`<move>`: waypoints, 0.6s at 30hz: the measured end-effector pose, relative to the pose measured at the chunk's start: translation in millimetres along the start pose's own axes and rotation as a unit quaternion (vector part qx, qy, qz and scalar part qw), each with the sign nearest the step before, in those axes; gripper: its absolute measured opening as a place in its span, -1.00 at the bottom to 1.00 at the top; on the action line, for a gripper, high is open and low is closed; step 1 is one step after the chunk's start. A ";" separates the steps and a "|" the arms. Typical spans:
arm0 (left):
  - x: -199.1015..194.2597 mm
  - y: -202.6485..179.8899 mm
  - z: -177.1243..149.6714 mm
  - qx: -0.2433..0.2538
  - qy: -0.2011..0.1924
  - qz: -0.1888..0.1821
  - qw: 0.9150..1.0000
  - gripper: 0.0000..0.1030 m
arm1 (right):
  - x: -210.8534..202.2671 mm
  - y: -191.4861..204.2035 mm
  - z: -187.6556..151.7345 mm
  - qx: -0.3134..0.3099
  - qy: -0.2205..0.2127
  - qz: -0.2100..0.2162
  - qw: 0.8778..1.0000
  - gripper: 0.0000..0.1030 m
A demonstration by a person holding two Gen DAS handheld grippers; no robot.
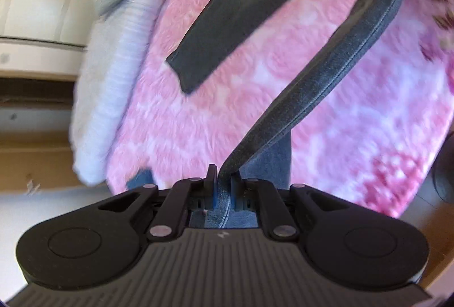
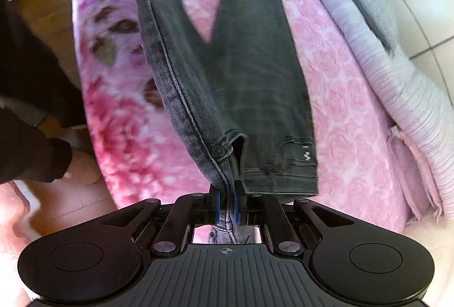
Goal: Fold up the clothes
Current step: 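Lift the jeans with both grippers, folding the legs toward the waistband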
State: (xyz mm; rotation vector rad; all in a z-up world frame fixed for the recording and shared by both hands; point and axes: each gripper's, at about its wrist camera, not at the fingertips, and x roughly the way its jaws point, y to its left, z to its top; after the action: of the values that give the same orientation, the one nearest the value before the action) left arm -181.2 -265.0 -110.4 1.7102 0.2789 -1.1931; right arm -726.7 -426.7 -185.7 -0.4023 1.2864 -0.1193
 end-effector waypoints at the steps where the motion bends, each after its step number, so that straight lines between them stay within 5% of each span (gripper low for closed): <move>1: 13.2 19.2 12.3 0.011 -0.003 -0.017 1.000 -0.85 | 7.6 -13.8 2.6 0.011 0.006 0.007 1.000 -0.87; 9: 127.5 124.7 117.3 0.119 -0.016 -0.117 0.986 -0.85 | 68.8 -124.5 23.3 0.101 0.056 0.062 0.991 -0.87; 18: 232.8 160.1 232.1 0.156 0.025 -0.182 0.971 -0.85 | 142.8 -212.1 11.7 0.192 0.082 0.137 0.968 -0.85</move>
State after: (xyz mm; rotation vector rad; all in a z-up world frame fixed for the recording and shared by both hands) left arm -98.1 -606.7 -210.2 2.0230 0.4711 -1.5243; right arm -646.2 -664.1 -237.2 0.1221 1.4321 -0.1674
